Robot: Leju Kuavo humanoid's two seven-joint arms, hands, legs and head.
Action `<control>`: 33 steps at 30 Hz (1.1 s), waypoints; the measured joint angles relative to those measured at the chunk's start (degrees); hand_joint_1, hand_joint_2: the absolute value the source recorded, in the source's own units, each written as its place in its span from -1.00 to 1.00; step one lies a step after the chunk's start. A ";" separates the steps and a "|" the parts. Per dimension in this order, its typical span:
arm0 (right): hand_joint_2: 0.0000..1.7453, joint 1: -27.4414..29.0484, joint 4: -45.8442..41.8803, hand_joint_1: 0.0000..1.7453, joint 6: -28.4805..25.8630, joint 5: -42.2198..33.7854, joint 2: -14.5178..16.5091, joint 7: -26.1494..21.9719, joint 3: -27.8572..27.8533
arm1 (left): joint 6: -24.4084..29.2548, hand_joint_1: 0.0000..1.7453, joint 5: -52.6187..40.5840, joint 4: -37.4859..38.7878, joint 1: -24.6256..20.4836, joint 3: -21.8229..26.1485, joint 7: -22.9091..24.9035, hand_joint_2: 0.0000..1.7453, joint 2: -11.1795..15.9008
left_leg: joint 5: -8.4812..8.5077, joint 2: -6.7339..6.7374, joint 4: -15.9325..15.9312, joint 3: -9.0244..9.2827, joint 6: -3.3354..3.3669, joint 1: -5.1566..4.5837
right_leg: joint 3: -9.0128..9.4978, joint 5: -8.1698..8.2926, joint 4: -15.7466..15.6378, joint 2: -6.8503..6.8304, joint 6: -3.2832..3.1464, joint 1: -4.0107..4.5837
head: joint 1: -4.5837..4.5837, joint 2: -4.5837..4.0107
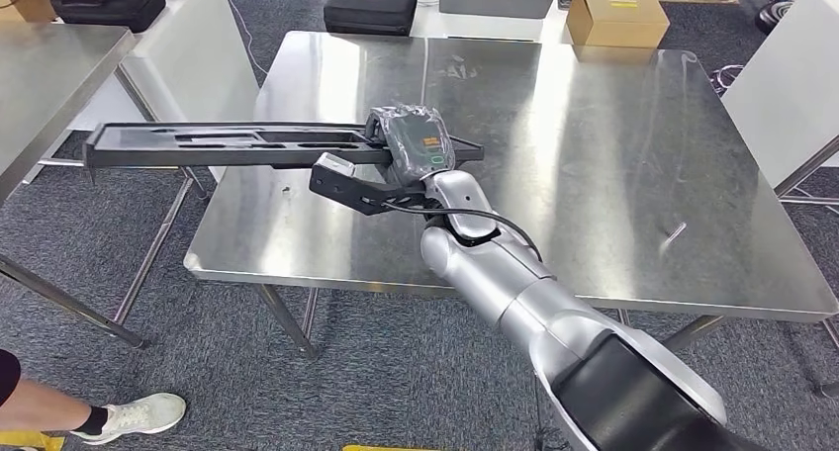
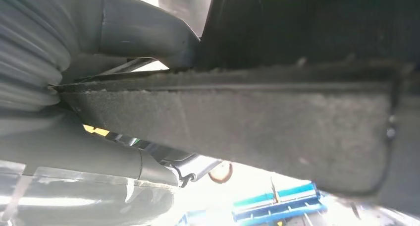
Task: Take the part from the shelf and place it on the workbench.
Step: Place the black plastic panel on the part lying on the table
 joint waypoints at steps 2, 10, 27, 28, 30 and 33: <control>1.00 -0.06 0.96 1.00 -0.05 0.20 -0.19 0.07 0.32 | 0.01 -1.00 0.05 0.00 0.05 0.00 -0.01 1.00 0.01 | 0.00 0.00 0.00 0.00 0.00 0.00 | -0.01 0.00 0.00 0.00 0.00 0.00 | -0.01 0.00; 1.00 -0.32 4.00 1.00 -2.14 9.74 -0.94 3.24 2.59 | 0.13 -1.00 0.88 0.00 0.19 0.00 -0.45 1.00 0.02 | 0.00 0.00 -0.03 0.00 0.00 0.01 | -0.04 0.00 -0.01 0.00 0.00 0.00 | -0.01 0.00; 1.00 1.72 10.12 1.00 -4.52 20.15 -2.01 7.43 7.75 | 1.75 -1.00 3.93 0.28 2.29 0.31 -2.21 1.00 0.08 | 0.00 -0.01 -0.04 0.01 0.00 0.01 | -0.28 0.00 -0.03 0.00 0.00 -0.02 | -0.01 0.00; 1.00 1.88 10.47 1.00 -4.98 20.42 -2.29 7.82 7.82 | 1.96 -1.00 3.87 0.37 2.55 0.32 -2.15 1.00 0.07 | 0.00 -0.02 -0.04 0.02 0.00 0.01 | -0.36 0.00 -0.03 0.00 0.00 -0.02 | -0.01 0.00; 1.00 2.17 11.12 1.00 -5.76 20.67 -3.01 8.29 7.93 | 2.22 -1.00 3.60 0.56 3.06 0.33 -1.81 1.00 0.06 | -0.01 -0.02 -0.04 0.02 0.00 0.00 | -0.40 0.00 -0.04 0.00 0.00 -0.02 | -0.01 0.00; 1.00 2.64 12.04 1.00 -6.54 20.65 -4.11 8.62 8.01 | 2.35 -1.00 3.22 0.81 3.63 0.33 -1.17 1.00 0.05 | -0.01 -0.01 -0.03 0.02 0.00 -0.01 | -0.38 0.00 -0.04 0.00 0.00 -0.03 | -0.01 0.00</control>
